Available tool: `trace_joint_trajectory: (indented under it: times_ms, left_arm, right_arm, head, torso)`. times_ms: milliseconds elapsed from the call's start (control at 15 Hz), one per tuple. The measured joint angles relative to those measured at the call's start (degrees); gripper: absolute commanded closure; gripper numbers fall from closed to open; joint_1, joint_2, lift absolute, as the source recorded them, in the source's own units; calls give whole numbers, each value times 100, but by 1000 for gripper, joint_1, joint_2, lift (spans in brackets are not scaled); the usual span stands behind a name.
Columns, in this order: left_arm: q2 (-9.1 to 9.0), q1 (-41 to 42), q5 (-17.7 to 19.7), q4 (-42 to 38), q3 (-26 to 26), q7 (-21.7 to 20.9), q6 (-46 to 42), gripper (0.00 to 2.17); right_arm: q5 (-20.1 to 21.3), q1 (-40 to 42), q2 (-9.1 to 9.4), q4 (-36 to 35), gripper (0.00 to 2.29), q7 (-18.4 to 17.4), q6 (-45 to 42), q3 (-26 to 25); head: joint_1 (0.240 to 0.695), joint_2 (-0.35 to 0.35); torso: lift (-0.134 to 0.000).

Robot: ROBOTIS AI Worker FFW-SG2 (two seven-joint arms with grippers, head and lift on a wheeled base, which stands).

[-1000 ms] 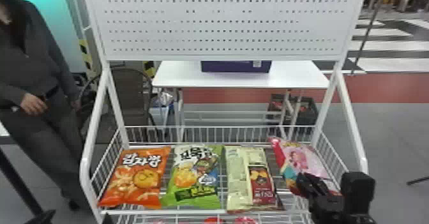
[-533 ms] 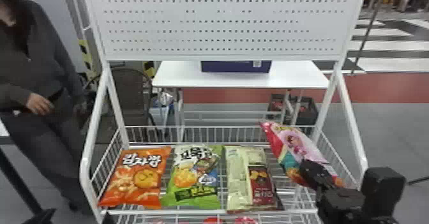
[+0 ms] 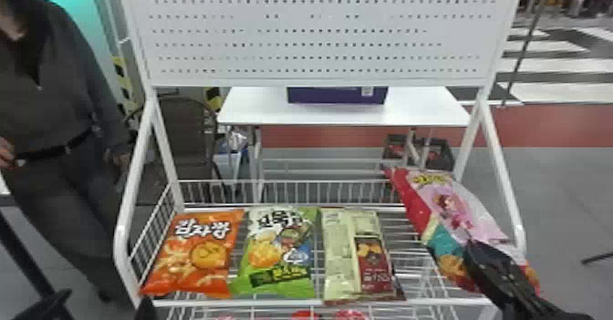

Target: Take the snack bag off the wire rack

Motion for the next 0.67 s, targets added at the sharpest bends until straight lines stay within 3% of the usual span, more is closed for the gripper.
trace_joint_trajectory:
  times_ms: [267, 467, 667]
  left_arm:
    - [-39, -9, 85, 64, 28, -31, -105, 194]
    - [-63, 179, 184, -96, 164, -46, -171, 194]
    - [-79, 396, 156, -168, 185, -30, -358, 194]
  right_arm:
    - [-57, 911, -187, -208, 2111, -25, -937, -241]
    - [64, 1182, -244, -190, 2111, -37, -1026, -191]
    - [152, 1335, -225, -130, 2111, 279, -1122, -77]
  head:
    - [499, 0]
    - [499, 0]
    - [499, 0]
  torso:
    - [0]
    - [0]
    - [0]
